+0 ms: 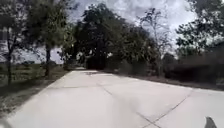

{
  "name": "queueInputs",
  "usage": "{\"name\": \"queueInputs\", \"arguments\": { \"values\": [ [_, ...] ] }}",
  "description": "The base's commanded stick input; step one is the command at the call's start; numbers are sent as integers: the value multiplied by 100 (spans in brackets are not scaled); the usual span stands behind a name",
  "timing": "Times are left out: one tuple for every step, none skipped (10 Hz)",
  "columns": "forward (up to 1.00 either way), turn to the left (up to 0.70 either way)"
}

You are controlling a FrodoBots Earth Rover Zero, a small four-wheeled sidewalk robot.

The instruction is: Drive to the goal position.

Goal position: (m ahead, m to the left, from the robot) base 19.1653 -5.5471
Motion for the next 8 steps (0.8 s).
{"name": "queueInputs", "arguments": {
  "values": [
    [70,0],
    [70,0],
    [70,0],
    [70,0],
    [70,0],
    [70,0],
    [70,0],
    [70,5]
  ]
}}
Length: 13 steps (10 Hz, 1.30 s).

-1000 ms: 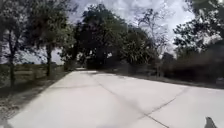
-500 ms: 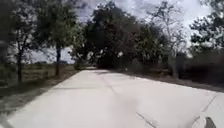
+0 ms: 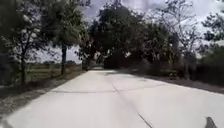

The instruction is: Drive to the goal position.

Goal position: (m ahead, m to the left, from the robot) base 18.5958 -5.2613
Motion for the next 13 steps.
{"name": "queueInputs", "arguments": {
  "values": [
    [70,9],
    [70,35],
    [70,19],
    [70,0],
    [70,0],
    [70,0],
    [70,0],
    [70,0],
    [70,0],
    [70,0],
    [70,0],
    [70,0],
    [70,0]
  ]
}}
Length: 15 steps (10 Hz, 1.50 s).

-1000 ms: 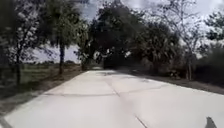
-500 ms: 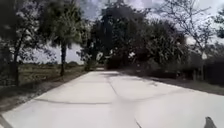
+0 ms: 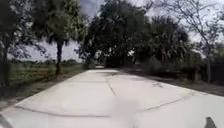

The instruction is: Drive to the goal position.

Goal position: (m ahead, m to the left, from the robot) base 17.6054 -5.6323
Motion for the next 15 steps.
{"name": "queueInputs", "arguments": {
  "values": [
    [70,0],
    [70,0],
    [70,0],
    [70,13],
    [70,35],
    [70,35],
    [70,35],
    [70,35],
    [70,35],
    [70,22],
    [70,0],
    [70,0],
    [70,0],
    [70,0],
    [70,0]
  ]
}}
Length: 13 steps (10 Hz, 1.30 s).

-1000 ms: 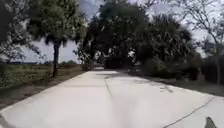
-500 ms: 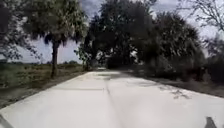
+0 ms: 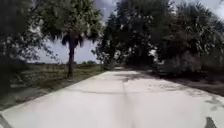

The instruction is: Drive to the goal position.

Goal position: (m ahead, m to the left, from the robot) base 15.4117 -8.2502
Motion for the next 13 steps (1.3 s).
{"name": "queueInputs", "arguments": {
  "values": [
    [70,0],
    [70,0],
    [70,0],
    [70,0],
    [70,0],
    [70,0],
    [70,0],
    [70,0],
    [70,0],
    [70,0],
    [70,0],
    [70,0],
    [70,0]
  ]
}}
